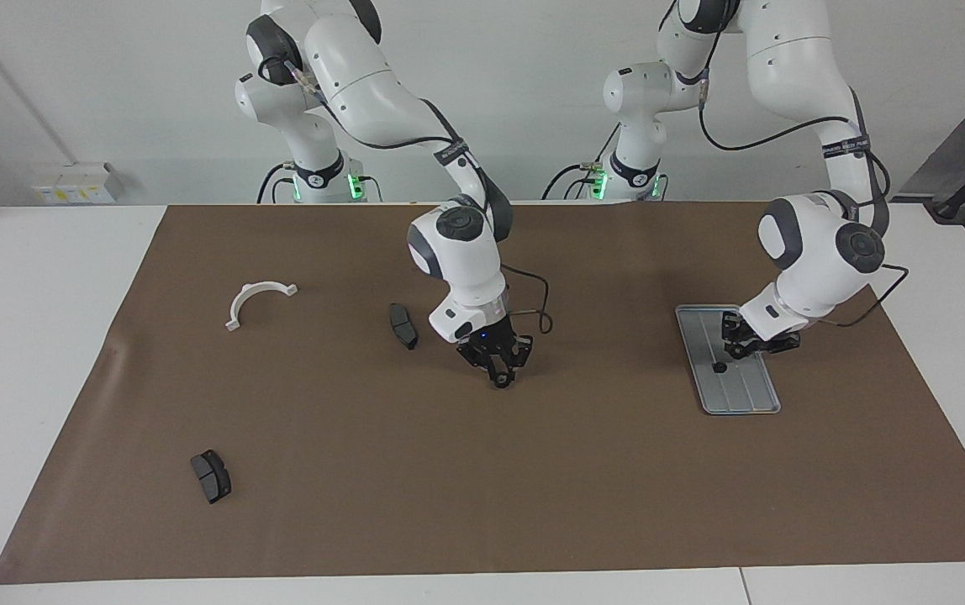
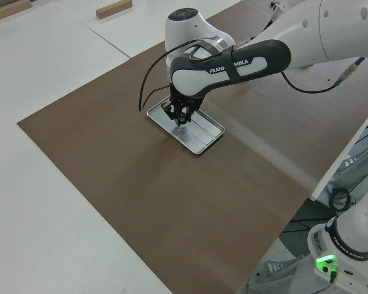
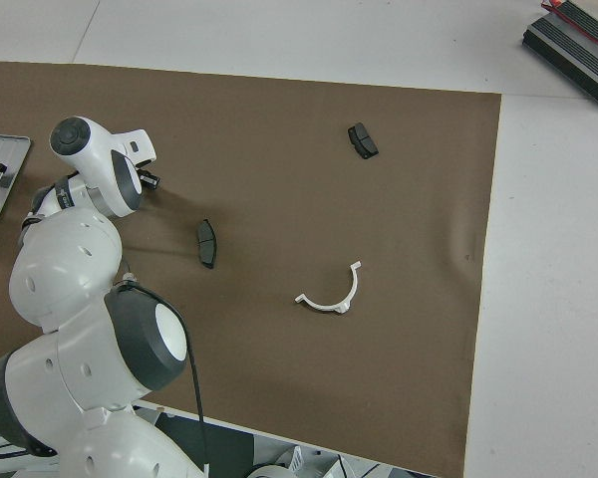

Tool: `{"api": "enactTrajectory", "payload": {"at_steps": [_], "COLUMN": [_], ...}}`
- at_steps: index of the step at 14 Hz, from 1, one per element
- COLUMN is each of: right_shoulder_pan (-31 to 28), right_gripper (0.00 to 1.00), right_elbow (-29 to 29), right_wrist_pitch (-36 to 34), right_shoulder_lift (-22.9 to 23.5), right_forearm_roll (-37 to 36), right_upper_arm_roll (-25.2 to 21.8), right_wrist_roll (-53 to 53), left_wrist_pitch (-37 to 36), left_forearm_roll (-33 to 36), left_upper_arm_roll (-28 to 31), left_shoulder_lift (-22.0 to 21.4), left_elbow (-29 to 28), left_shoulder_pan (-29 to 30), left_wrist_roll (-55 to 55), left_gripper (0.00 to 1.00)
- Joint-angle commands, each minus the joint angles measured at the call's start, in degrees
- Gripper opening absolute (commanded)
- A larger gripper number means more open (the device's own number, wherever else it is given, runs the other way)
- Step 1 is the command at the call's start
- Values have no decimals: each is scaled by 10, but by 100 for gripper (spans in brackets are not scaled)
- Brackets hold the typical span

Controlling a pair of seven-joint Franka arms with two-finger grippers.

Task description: Pick bearing gear from pile to tray

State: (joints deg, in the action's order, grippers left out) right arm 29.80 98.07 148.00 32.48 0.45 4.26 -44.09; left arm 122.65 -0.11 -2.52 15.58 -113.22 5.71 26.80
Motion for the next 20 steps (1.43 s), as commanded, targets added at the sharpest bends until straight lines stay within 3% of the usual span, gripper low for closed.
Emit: {"api": "enactTrajectory", "payload": {"at_steps": [1,4,5,6,7,10,13,17,20], "right_shoulder_pan": [-3,-18,-27,-46,-68,-121,-174,-223,-241], "right_gripper": [100,100,100,100,100,100,100,100,100], "right_elbow": [-10,-7,-6,-5,-4,-3,-4,-5,-5], "right_wrist_pitch": [4,-11,-32,-63,-95,-160,-209,-280,-342], "right_shoulder_lift": [1,-25,-44,-66,-88,-130,-164,-213,-257], "right_forearm_roll": [-15,-44,-49,-58,-61,-61,-61,-59,-54], "right_upper_arm_roll": [-5,-15,-19,-20,-18,-17,-17,-16,-16], "right_wrist_roll": [-10,-7,0,13,47,135,180,226,248], "left_wrist_pitch": [34,58,58,58,58,54,39,-23,-31], "left_forearm_roll": [0,0,0,0,0,0,0,0,0], "left_upper_arm_roll": [-5,-5,-5,-5,-6,-6,-13,-15,-16], "left_shoulder_lift": [-43,-49,-49,-50,-52,-64,-67,-59,-55], "left_elbow": [-64,-85,-85,-84,-82,-76,-55,13,40], "left_shoulder_pan": [8,13,13,13,13,7,-2,-89,-153], "left_wrist_roll": [11,10,9,8,7,4,-39,-218,-355], "left_gripper": [0,0,10,35,46,68,64,56,55]}}
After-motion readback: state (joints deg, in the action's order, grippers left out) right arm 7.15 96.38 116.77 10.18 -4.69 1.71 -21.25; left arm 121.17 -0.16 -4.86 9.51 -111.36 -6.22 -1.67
